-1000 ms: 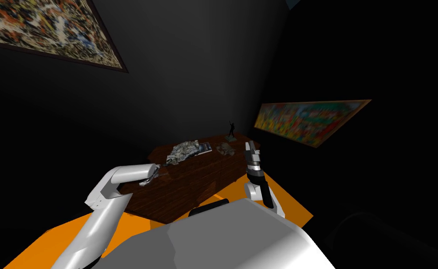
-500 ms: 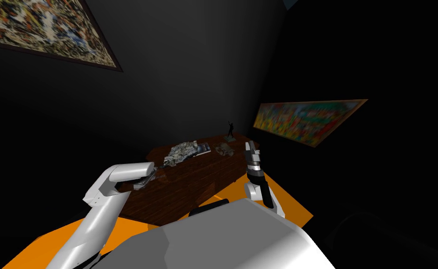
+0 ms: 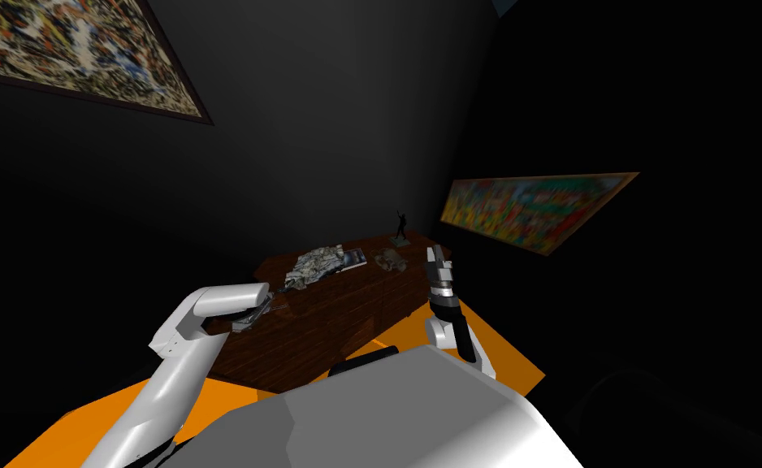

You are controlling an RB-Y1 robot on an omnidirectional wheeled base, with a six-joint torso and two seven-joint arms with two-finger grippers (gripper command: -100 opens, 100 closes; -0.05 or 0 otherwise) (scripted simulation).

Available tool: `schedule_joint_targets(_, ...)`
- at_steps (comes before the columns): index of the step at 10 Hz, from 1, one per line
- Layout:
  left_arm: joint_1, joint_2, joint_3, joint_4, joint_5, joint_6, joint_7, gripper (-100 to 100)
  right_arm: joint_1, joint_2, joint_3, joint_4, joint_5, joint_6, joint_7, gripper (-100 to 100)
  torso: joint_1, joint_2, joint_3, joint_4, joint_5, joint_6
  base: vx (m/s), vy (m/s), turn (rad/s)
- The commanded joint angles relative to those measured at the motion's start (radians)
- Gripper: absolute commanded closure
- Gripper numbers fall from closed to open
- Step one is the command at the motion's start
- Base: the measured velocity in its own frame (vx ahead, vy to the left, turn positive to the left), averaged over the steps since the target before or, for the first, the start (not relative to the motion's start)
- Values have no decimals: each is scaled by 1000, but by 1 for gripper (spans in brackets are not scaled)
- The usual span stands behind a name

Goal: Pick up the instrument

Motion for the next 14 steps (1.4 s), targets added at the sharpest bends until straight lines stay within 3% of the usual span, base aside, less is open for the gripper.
schedule_joint_targets(1,7,-4,-4,20,-4,-30,4,-100,0,0,0,0,0,0,0,0,0,0,0,0,0,0,-2,13,-8)
schedule_joint_targets(3,7,-4,-4,26,-4,-35,3,-100,0,0,0,0,0,0,0,0,0,0,0,0,0,0,-1,11,-2)
schedule_joint_targets(4,7,-4,-4,28,-4,-39,4,100,0,0,0,0,0,0,0,0,0,0,0,0,0,0,0,0,0)
schedule_joint_targets(8,5,-4,-4,26,-4,-41,4,100,0,0,0,0,0,0,0,0,1,0,-1,-2,1,-1,0,0,0)
schedule_joint_targets(9,5,-4,-4,26,-4,-41,4,0,0,0,0,0,0,0,0,0,1,0,-1,-1,1,-1,0,0,0)
schedule_joint_targets(10,5,-2,-1,-2,-1,-6,1,100,0,0,0,0,0,0,0,0,1,0,-1,-1,1,-1,5,-6,14)
schedule_joint_targets(13,3,2,5,-38,5,34,-3,100,0,0,0,0,0,0,0,0,0,1,0,-1,1,-1,2,-10,8)
schedule_joint_targets(14,3,1,3,-28,3,22,-2,100,0,0,0,0,0,0,0,0,-1,1,0,-1,1,-1,0,-8,0)
